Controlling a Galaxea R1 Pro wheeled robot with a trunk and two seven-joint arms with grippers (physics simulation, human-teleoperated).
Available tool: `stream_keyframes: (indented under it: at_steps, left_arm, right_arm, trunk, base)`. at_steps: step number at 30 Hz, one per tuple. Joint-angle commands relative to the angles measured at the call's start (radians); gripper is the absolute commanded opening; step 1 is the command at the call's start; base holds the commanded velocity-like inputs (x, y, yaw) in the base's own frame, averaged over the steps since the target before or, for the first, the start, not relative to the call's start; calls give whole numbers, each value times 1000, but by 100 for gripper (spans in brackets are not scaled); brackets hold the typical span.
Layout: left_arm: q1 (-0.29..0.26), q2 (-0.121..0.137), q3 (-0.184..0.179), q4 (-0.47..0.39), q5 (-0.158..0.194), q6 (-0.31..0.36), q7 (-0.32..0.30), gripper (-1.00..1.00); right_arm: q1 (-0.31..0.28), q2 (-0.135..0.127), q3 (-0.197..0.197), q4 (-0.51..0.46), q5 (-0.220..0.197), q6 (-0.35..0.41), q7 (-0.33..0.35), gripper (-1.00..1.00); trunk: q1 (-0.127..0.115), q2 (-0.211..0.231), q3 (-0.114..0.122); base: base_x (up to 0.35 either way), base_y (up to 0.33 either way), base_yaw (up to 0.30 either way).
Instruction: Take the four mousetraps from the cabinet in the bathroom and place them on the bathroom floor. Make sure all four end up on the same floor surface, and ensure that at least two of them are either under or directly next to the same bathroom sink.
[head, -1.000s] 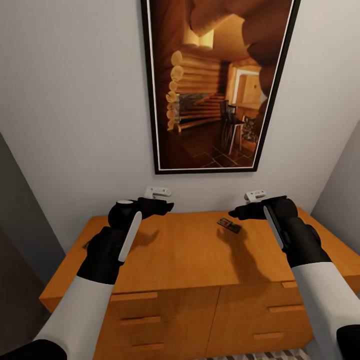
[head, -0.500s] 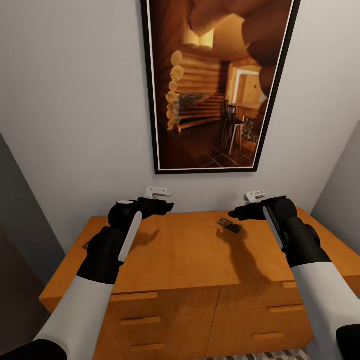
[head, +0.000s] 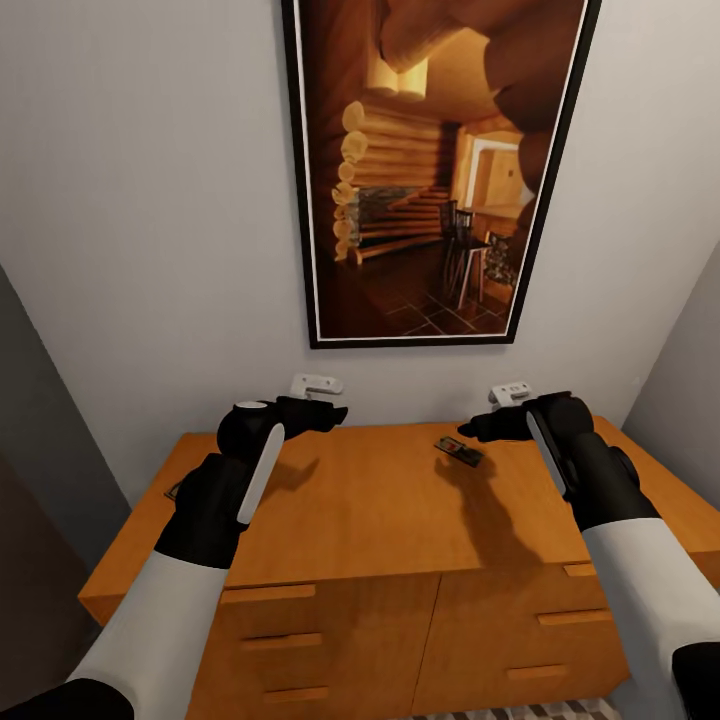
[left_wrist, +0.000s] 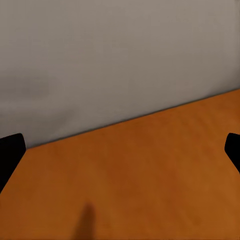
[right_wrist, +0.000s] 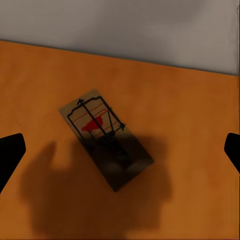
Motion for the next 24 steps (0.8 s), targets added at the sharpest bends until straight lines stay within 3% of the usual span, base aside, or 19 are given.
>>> stream_keyframes:
  at_steps: [1, 13, 24]
  left_arm:
    - [-1, 0, 0, 0, 7, 5, 2, 100]
    - [-1, -1, 0, 3, 8, 6, 3, 100]
    - [-1, -1, 0, 21, 7, 4, 4, 100]
  right_arm:
    - [-9, -1, 2, 5, 9, 3, 8, 100]
    - [-54, -4, 3, 15, 12, 3, 7, 100]
    - [-58, -1, 3, 13, 11, 3, 8, 100]
  trunk:
    - [0, -1, -1]
    - [0, -1, -1]
    - [0, -1, -1]
  base:
    - [0, 0, 0]
    - [8, 0, 0]
    - [175, 0, 0]
